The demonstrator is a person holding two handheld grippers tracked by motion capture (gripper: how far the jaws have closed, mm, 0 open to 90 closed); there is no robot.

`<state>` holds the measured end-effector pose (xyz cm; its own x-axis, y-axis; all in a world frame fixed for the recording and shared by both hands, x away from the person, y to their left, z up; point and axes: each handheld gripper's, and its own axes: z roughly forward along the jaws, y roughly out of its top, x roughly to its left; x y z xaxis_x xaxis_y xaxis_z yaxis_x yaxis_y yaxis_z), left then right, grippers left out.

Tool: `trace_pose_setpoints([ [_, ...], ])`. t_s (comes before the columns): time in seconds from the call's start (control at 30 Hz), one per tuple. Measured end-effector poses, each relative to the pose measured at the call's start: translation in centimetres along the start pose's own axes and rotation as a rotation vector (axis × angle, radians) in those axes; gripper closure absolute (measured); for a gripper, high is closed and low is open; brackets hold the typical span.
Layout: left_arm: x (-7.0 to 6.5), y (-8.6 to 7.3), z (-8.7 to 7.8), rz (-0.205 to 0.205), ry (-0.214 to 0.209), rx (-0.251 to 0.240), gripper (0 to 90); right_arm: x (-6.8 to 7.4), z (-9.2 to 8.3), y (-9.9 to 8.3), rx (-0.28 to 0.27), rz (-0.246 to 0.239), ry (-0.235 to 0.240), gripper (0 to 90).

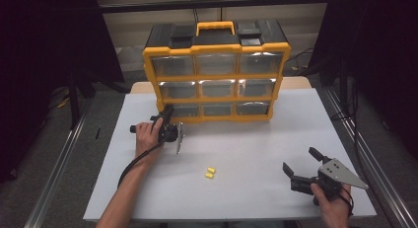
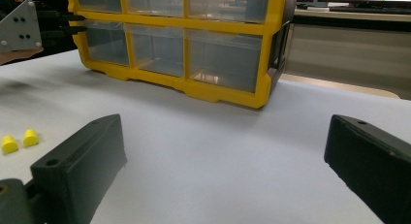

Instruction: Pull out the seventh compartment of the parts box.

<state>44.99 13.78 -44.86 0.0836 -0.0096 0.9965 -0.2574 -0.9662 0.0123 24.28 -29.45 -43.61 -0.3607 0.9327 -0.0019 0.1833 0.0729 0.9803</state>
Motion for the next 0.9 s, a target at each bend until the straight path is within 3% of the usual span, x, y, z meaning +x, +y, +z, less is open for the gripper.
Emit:
trace_pose_setpoints([
  [0.07,-0.1,0.0,0.0,-0.018,-0.004,-0.009,79.2,0.0,0.0,0.0,-0.001,-0.002,-0.001,1.0],
  [0.17,0.0,0.0,-0.3,0.01,0.0,-0.003,79.3,0.0,0.0,0.0,0.0,0.003,0.0,1.0],
  [0.63,-0.2,-0.1,-1.0,-0.001,0.002,-0.011,79.4,0.0,0.0,0.0,-0.002,0.002,0.002,1.0],
  [0.67,-0.1,-0.1,-1.0,0.014,0.008,-0.015,79.4,0.0,0.0,0.0,-0.002,0.001,0.002,1.0],
  [0.77,-0.2,-0.1,-1.2,0.001,0.003,-0.013,79.4,0.0,0.0,0.0,-0.004,-0.001,0.002,1.0],
  [0.9,-0.1,0.0,-1.4,0.015,0.001,-0.017,79.4,0.0,0.0,0.0,-0.004,0.0,0.001,1.0],
])
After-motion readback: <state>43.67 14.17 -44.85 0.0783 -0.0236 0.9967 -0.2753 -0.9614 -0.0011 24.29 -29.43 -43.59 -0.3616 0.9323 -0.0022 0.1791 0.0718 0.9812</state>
